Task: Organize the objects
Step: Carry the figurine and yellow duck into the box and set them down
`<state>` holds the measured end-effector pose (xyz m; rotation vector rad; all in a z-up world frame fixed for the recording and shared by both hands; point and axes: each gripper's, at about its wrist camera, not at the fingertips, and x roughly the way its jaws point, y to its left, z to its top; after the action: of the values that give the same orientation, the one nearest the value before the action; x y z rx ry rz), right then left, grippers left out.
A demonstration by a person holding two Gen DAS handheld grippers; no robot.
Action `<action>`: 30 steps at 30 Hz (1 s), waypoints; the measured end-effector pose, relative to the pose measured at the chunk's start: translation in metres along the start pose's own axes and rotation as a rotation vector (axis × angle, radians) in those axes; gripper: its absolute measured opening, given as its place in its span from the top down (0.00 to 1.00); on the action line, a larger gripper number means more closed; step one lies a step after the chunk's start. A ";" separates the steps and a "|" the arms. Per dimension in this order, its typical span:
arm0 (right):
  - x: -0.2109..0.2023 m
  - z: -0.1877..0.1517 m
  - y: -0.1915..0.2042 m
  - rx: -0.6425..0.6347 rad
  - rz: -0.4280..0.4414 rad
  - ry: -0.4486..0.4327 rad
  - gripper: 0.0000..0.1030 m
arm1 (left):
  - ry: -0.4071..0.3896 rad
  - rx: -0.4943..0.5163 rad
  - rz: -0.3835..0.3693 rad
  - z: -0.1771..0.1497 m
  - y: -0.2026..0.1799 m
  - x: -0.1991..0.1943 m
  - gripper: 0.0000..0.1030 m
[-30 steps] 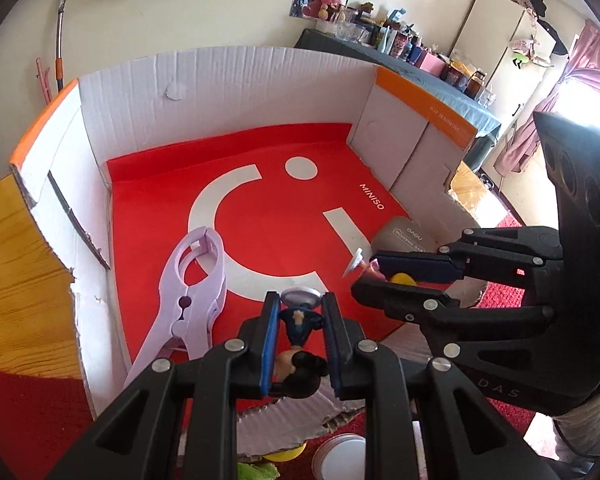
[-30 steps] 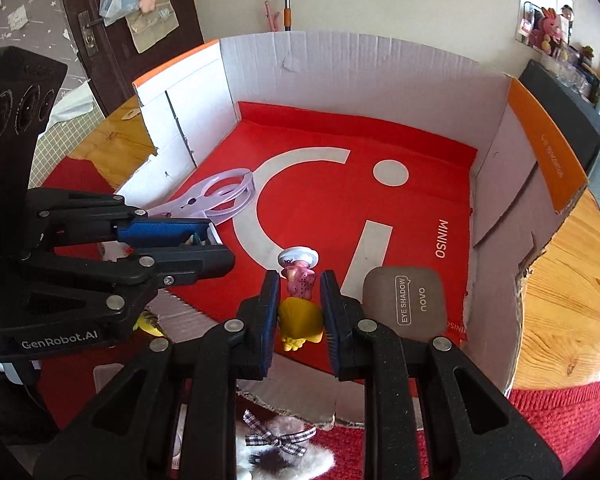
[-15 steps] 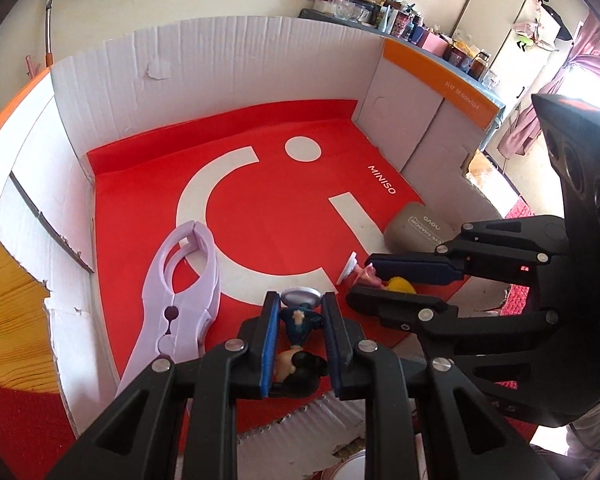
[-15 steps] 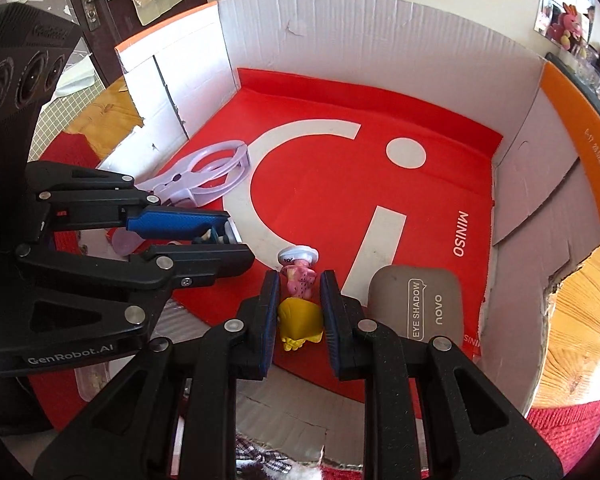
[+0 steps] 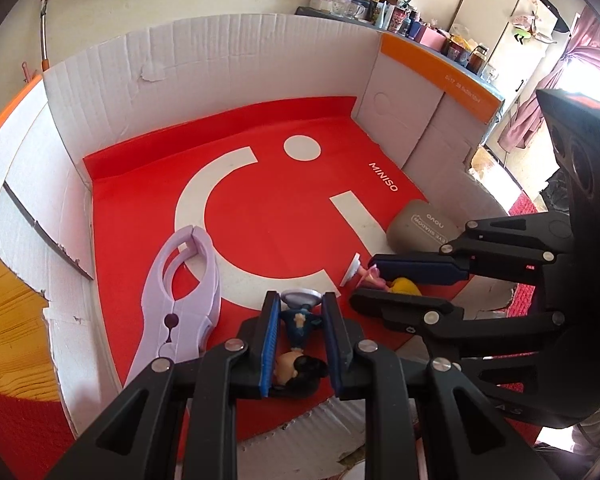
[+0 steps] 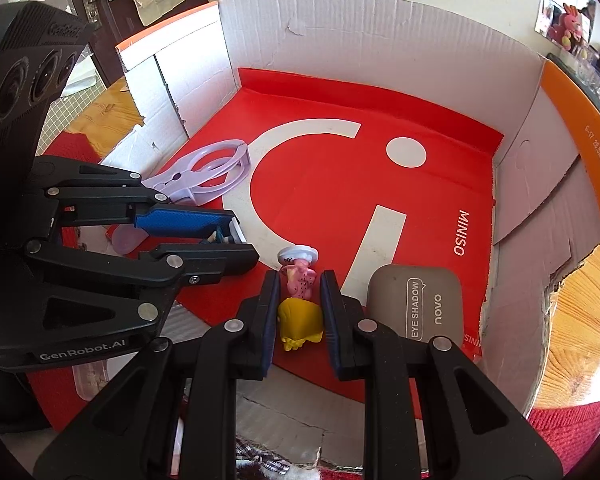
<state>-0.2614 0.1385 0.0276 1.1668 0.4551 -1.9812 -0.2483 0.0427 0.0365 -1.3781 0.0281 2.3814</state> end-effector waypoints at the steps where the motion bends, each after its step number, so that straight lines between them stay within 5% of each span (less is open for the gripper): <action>1: 0.000 0.000 0.001 0.000 0.000 0.000 0.81 | 0.000 0.003 0.002 0.000 0.000 0.000 0.79; 30: 0.008 0.005 0.008 -0.020 -0.009 0.004 0.81 | -0.003 0.010 0.004 0.000 -0.001 -0.003 0.77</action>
<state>-0.2604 0.1267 0.0244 1.1589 0.4820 -1.9776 -0.2468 0.0429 0.0389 -1.3715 0.0424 2.3830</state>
